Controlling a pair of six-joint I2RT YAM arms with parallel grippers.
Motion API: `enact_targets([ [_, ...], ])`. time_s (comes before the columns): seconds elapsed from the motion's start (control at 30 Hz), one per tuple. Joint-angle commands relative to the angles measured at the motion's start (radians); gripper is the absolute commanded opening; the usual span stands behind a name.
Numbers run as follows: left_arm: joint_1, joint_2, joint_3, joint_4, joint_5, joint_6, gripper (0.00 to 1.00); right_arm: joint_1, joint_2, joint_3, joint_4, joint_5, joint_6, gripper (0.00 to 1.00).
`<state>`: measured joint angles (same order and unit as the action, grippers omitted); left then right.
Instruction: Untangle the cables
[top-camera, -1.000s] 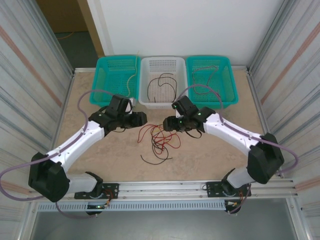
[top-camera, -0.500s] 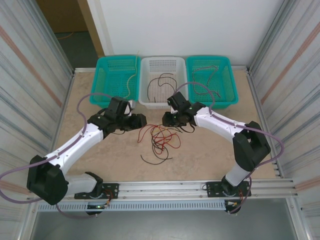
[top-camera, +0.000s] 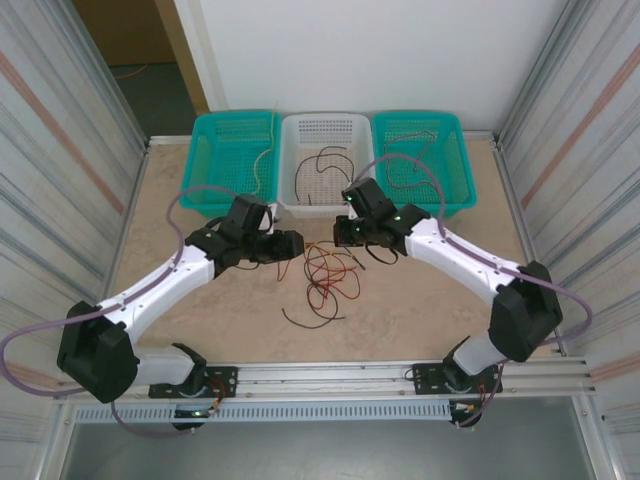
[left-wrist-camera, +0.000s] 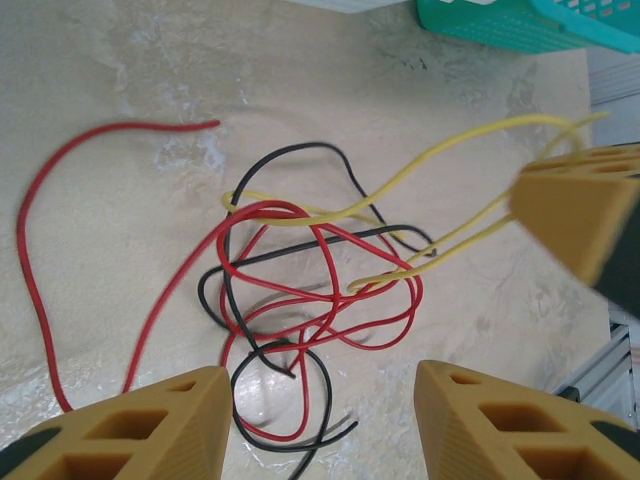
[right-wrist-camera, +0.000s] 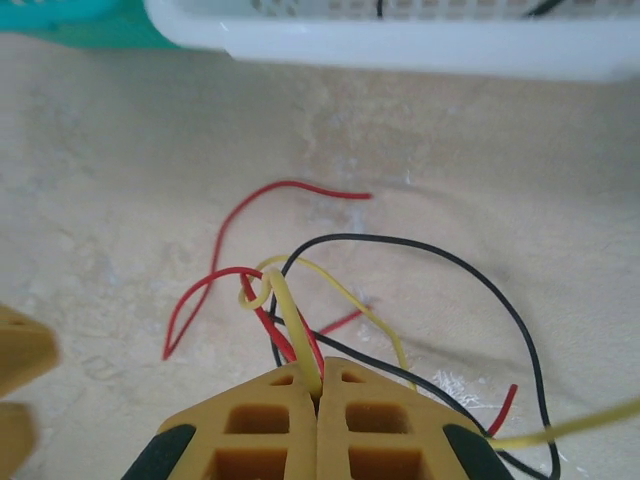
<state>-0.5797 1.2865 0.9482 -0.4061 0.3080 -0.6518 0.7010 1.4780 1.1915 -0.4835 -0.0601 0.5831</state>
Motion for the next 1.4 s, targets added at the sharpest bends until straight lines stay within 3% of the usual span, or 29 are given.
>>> enact_targets([
  [0.0,-0.005,0.011,0.034,0.024,0.011,0.006,0.51,0.008,-0.083,-0.007,-0.033,0.056,-0.035,0.02],
  [0.27,-0.005,0.026,0.028,0.02,-0.004,0.0,0.48,0.001,-0.173,-0.01,-0.035,0.056,-0.043,0.02],
  [0.63,-0.005,0.031,0.004,0.022,-0.024,-0.027,0.49,-0.003,-0.16,-0.057,-0.043,0.042,-0.018,0.03],
  [0.77,-0.006,0.043,0.0,0.016,-0.029,-0.035,0.5,-0.022,-0.141,-0.089,-0.064,0.06,0.017,0.21],
  [0.87,-0.005,0.054,-0.003,0.019,-0.025,-0.038,0.52,-0.028,-0.135,-0.1,-0.081,0.072,0.023,0.4],
  [1.0,-0.003,0.077,-0.008,0.003,-0.049,-0.055,0.53,-0.03,-0.149,-0.1,-0.099,0.089,0.02,0.5],
  [1.23,0.037,0.154,-0.003,0.001,-0.076,0.001,0.52,-0.031,-0.162,-0.079,-0.109,0.085,0.018,0.53],
  [1.37,0.055,0.248,0.033,-0.003,-0.037,-0.042,0.61,-0.022,-0.159,-0.062,-0.114,0.086,0.017,0.53],
])
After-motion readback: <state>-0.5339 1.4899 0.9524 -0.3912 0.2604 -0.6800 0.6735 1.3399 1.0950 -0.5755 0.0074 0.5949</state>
